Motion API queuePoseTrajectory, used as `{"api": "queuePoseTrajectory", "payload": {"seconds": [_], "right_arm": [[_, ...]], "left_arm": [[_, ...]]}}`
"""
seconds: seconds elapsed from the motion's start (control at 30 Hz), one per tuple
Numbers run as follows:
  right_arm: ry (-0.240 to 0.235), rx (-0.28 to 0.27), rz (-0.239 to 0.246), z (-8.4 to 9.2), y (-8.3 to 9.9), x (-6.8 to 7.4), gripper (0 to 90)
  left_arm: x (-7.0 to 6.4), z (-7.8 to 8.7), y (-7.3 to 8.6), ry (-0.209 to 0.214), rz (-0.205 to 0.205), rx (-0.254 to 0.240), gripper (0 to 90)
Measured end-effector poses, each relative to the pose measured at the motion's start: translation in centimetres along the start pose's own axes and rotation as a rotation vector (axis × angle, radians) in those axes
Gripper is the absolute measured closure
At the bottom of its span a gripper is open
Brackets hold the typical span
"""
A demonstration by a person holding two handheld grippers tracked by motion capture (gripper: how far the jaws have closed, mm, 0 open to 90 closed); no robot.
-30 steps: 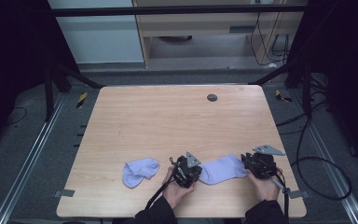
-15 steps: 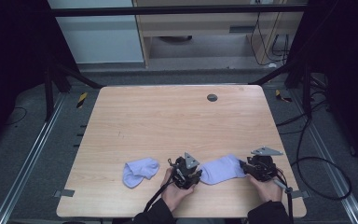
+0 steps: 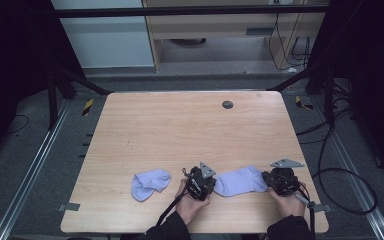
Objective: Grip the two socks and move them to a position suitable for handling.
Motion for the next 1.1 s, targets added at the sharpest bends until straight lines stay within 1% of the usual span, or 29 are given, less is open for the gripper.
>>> {"api": "queuePoseTrajectory", "payload": {"seconds": [0.07, 0.1, 0.17, 0.23, 0.27, 0.33, 0.37, 0.43, 0.5, 0.57, 0.63, 0.67, 0.7, 0.8, 0.87, 0.93, 0.97, 1.1], "right_arm": [[0.009, -0.004, 0.004, 0.7, 0.2, 0.2, 86.8], [0.022, -0.003, 0.014, 0.9, 0.4, 0.2, 86.8], [0.040, 0.012, 0.021, 1.0, 0.8, 0.2, 86.6], [0.048, 0.025, 0.017, 0.9, 1.0, 0.2, 86.0], [0.051, 0.029, 0.017, 0.8, 1.1, 0.1, 85.5], [0.056, 0.019, 0.006, 0.8, 1.1, -0.1, 79.6], [0.058, 0.009, -0.002, 0.9, 1.1, -0.1, 77.0], [0.055, -0.022, -0.015, 1.1, 0.9, -0.2, 70.5], [0.045, -0.048, -0.035, 1.4, 0.7, -0.2, 66.8], [0.040, -0.079, -0.035, 1.7, 0.4, -0.1, 63.1], [0.024, -0.103, -0.042, 2.0, 0.0, 0.1, 59.1], [0.015, -0.113, -0.033, 2.0, -0.1, 0.1, 57.9], [0.005, -0.118, -0.039, 2.1, -0.2, 0.4, 56.4], [-0.016, -0.127, -0.024, 2.2, -0.6, 0.8, 52.7], [-0.034, -0.134, -0.016, 2.2, -0.8, 1.2, 49.9], [-0.055, -0.139, -0.014, 2.2, -1.1, 1.7, 47.9], [-0.063, -0.141, -0.006, 2.2, -1.2, 1.9, 47.1], [-0.098, -0.145, 0.018, 2.1, -1.9, 3.2, 44.0]], "left_arm": [[0.1, -0.3, -0.2, 0.000, 0.000, -0.004, 88.9], [0.1, -0.4, -0.3, -0.002, -0.005, -0.007, 88.9], [0.1, -0.6, -0.4, -0.002, -0.013, -0.007, 88.6], [0.1, -0.7, -0.5, -0.005, -0.017, -0.016, 87.7], [0.2, -0.6, -0.5, -0.007, -0.012, -0.025, 85.9], [0.4, -0.3, -0.6, -0.004, -0.004, -0.040, 79.1], [0.5, -0.1, -0.6, -0.004, 0.001, -0.046, 75.9], [0.8, 0.5, -0.7, -0.007, -0.002, -0.053, 71.0], [1.3, 1.2, -0.8, -0.007, -0.002, -0.063, 66.9], [1.9, 2.1, -0.9, -0.009, 0.000, -0.077, 62.2], [2.7, 3.1, -0.9, -0.009, 0.005, -0.092, 57.3], [3.1, 3.7, -0.9, -0.011, 0.010, -0.099, 55.2], [3.5, 4.2, -0.8, -0.014, 0.012, -0.104, 53.3], [4.7, 5.6, -0.7, -0.023, 0.016, -0.125, 49.5], [5.4, 6.6, -0.6, -0.042, 0.017, -0.135, 46.9], [6.2, 7.4, -0.4, -0.058, 0.020, -0.142, 45.7], [6.5, 7.8, -0.2, -0.063, 0.027, -0.144, 45.1], [7.8, 9.2, 0.5, -0.087, 0.028, -0.144, 42.7]]}}
Point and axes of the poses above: each handheld gripper's, and its own axes: z roughly backward along the jaws, y roughly out of its underside, x roughly to its left, the point moved 3 cm from there along -z, roughly forward along the jaws, and after that the axes turned 10 degrees about -z, right-handed, at the moved point
